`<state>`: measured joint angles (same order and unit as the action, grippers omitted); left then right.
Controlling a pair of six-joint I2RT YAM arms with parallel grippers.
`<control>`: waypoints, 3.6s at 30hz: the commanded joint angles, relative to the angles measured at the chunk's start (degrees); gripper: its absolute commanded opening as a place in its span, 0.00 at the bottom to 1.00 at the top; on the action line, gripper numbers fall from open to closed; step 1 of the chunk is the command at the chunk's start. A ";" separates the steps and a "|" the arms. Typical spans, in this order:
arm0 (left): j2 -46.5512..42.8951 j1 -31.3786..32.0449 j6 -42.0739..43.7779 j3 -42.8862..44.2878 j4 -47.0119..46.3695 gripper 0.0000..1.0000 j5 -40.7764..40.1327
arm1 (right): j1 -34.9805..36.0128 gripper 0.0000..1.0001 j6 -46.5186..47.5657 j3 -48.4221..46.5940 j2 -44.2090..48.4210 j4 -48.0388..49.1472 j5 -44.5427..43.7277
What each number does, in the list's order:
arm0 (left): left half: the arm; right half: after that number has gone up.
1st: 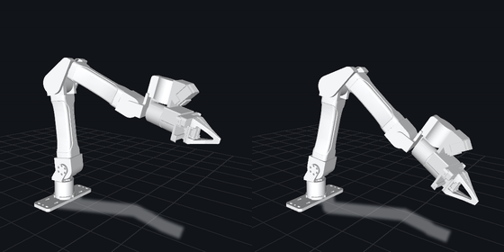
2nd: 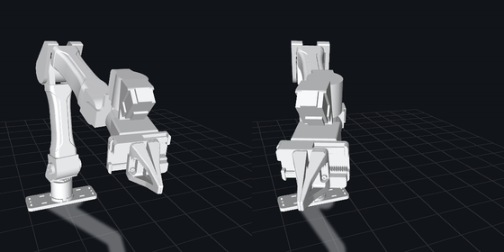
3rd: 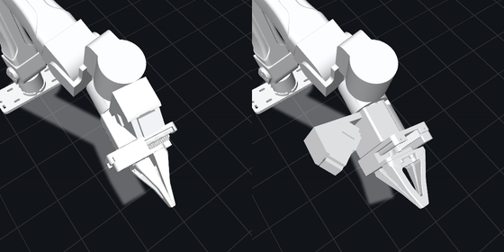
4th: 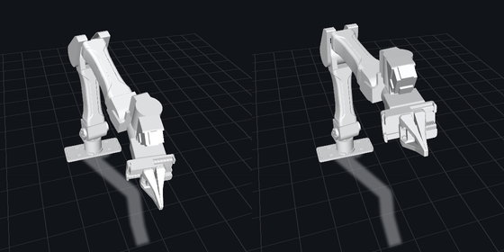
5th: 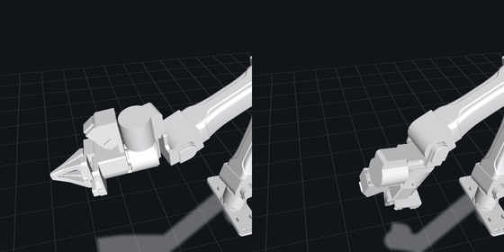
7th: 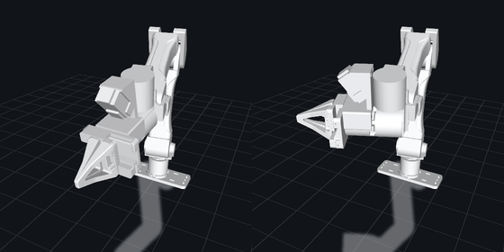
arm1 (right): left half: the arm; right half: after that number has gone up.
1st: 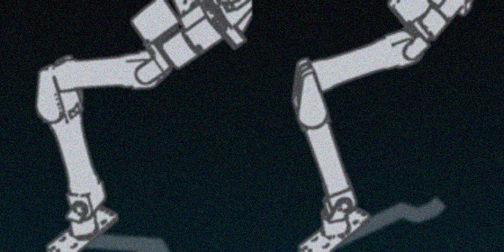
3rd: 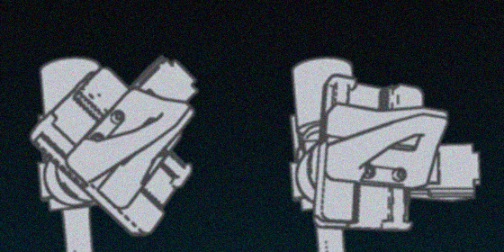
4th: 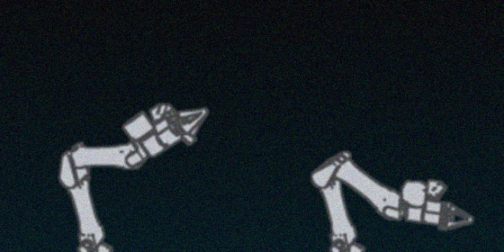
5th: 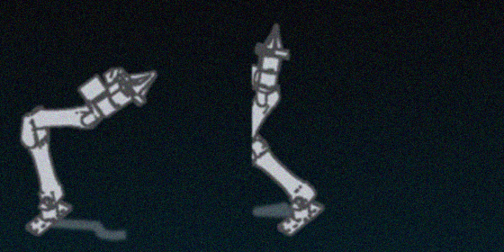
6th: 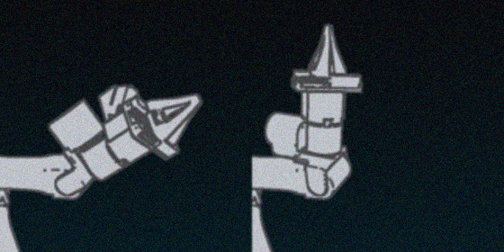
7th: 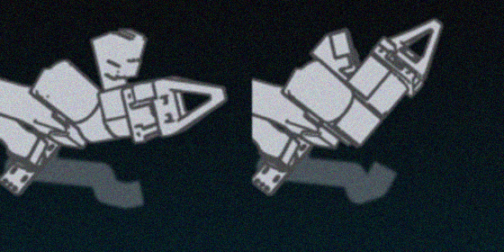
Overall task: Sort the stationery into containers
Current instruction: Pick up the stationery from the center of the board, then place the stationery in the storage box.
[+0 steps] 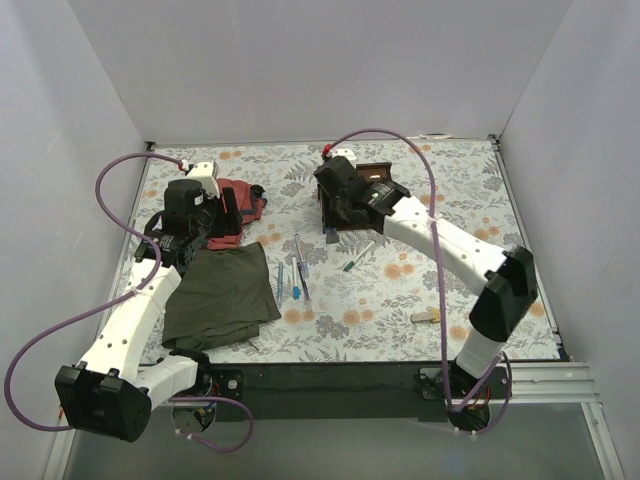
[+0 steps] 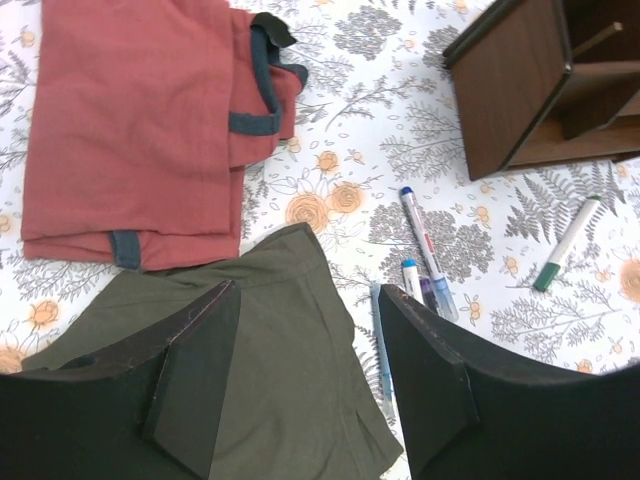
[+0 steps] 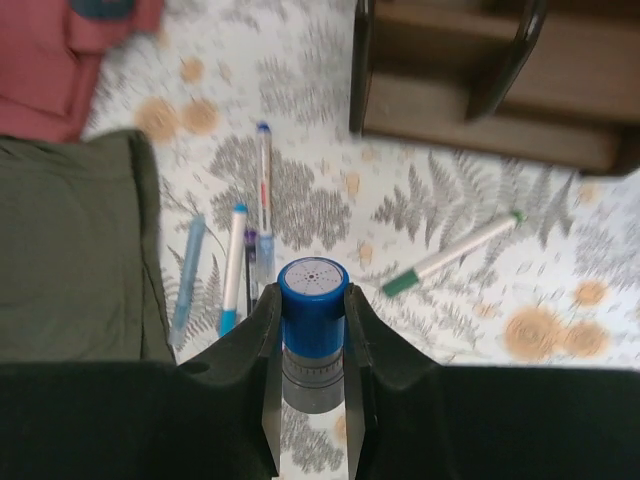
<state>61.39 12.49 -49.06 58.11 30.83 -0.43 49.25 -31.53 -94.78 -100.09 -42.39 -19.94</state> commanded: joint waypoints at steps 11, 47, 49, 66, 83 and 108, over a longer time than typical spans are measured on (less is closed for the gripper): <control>-2.94 -0.01 9.42 -7.47 -16.49 0.54 10.00 | -5.38 0.01 38.47 38.61 24.25 71.20 -6.69; 10.42 0.60 12.67 -13.37 -41.20 0.52 7.46 | -20.69 0.01 31.26 60.16 4.47 130.19 11.77; 10.51 0.60 12.67 -13.90 -41.81 0.53 7.02 | -20.78 0.01 33.19 59.72 3.42 130.54 11.77; 13.05 0.60 11.35 -13.99 -42.34 0.52 9.13 | -20.78 0.01 39.70 57.61 1.21 138.19 11.86; 15.78 0.96 11.26 -13.46 -43.22 0.53 10.01 | -22.71 0.01 38.38 55.15 -1.50 138.72 8.26; 20.79 1.57 10.39 -13.11 -47.44 0.53 11.24 | -23.68 0.50 38.47 58.57 -3.18 146.01 10.63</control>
<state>82.85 13.58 -38.17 43.99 -14.44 10.02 25.17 5.93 -36.58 -104.75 75.83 -9.21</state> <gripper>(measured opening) 0.527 0.482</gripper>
